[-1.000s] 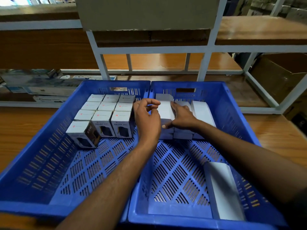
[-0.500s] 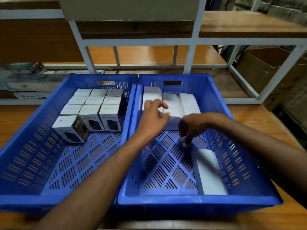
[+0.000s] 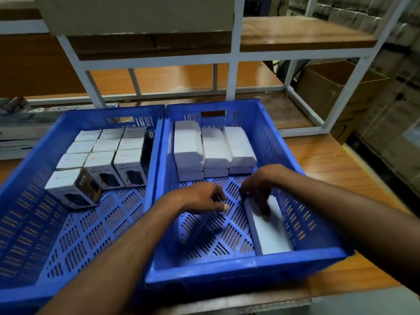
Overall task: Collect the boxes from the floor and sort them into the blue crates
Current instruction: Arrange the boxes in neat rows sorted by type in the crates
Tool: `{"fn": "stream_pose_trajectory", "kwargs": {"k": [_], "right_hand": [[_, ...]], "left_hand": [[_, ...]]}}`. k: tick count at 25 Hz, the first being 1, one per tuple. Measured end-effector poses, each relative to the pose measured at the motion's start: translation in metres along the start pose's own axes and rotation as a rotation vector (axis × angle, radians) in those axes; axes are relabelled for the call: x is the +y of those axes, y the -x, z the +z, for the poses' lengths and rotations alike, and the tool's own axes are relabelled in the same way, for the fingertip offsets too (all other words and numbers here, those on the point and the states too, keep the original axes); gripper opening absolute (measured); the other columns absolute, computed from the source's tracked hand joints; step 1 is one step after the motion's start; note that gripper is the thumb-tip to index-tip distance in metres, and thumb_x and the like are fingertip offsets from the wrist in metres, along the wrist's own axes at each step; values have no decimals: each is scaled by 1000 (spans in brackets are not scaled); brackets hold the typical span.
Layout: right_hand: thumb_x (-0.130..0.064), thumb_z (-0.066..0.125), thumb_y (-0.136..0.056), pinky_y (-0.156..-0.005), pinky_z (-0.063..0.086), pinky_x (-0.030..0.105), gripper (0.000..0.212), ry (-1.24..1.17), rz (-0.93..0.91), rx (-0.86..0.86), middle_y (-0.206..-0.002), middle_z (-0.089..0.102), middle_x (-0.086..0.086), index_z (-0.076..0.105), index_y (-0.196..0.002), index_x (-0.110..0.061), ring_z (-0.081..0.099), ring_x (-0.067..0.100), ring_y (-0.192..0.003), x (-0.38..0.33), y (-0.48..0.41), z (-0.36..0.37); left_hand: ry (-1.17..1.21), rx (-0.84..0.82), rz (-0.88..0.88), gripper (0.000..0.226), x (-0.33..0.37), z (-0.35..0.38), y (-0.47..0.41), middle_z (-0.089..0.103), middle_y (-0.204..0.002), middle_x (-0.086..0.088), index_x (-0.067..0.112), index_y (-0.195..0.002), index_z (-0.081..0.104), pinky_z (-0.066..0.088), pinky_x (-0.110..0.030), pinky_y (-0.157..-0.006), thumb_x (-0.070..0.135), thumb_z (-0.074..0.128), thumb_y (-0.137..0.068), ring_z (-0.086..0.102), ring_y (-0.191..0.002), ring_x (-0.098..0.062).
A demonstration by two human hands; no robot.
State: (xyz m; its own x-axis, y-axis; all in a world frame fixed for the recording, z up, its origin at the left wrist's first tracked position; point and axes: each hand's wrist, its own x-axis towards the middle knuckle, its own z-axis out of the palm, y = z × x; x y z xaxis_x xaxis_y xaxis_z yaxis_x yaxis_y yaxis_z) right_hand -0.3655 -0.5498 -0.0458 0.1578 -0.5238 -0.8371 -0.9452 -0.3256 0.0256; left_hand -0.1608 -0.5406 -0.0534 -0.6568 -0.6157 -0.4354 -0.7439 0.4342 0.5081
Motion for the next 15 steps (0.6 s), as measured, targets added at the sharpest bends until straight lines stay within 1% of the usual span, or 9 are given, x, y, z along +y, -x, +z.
{"fn": "stream_pose_trajectory", "kwargs": {"k": [1,2,4,5,6,8,11,13,15], "right_hand": [[-35,95,-71,-92,52,28,83,-18,-25,15,-135,62,-2,55,-143,-22,64,20,-115,6,3,-1],[-36,97,-68,-93,54,32,75,-97,-66,43,-124,67,-2,62,-131,-20,66,18,-106,13,6,-4],[-33,97,-68,-88,55,41,51,-422,-232,154,-102,74,2,69,-108,-15,67,17,-90,23,13,-9],[-32,96,-70,-89,55,44,48,-608,-303,242,-100,76,5,71,-105,-11,68,20,-89,27,16,-13],[-33,95,-72,-90,56,47,48,-773,-337,344,-104,78,9,72,-106,-8,70,23,-91,28,21,-18],[-36,90,-76,-84,58,42,50,-1030,-370,530,-106,78,11,73,-111,-5,72,27,-92,24,28,-28],[-31,82,-87,-77,56,27,42,-1346,-461,727,-102,77,3,71,-118,-5,70,16,-91,14,35,-43],[-23,78,-90,-73,59,23,37,-1542,-513,727,-101,77,-3,68,-124,-12,72,10,-85,10,44,-48],[-19,79,-89,-77,61,26,37,-1508,-532,644,-106,78,0,68,-123,-12,75,15,-88,3,50,-45]], "left_hand": [[3,-18,-13,57,0,0,1,66,-135,-1,17,-140,57,50,-36,-105,54,63,-97,63,-117,-17],[19,-29,-29,66,1,-1,2,63,-140,-1,18,-146,52,48,-37,-108,59,61,-96,62,-121,-18],[96,-13,-33,78,3,-3,4,59,-145,-1,20,-154,42,45,-37,-111,67,56,-93,59,-126,-18],[164,17,-1,78,5,-4,5,60,-144,0,21,-154,40,46,-36,-110,66,57,-93,60,-125,-16],[259,64,54,71,7,-5,6,62,-141,0,22,-152,42,49,-35,-106,60,60,-95,63,-121,-15],[490,232,134,55,9,-8,7,67,-131,3,21,-145,47,56,-29,-96,46,64,-99,67,-113,-12],[751,517,70,47,14,-20,11,66,-118,8,24,-143,45,56,-16,-75,42,59,-102,68,-99,-4],[906,649,19,46,16,-27,12,67,-119,7,24,-144,44,56,-20,-73,45,53,-104,68,-98,-4],[1045,741,-16,42,18,-33,12,67,-124,6,24,-143,46,57,-25,-78,46,47,-107,68,-101,-6]]}}
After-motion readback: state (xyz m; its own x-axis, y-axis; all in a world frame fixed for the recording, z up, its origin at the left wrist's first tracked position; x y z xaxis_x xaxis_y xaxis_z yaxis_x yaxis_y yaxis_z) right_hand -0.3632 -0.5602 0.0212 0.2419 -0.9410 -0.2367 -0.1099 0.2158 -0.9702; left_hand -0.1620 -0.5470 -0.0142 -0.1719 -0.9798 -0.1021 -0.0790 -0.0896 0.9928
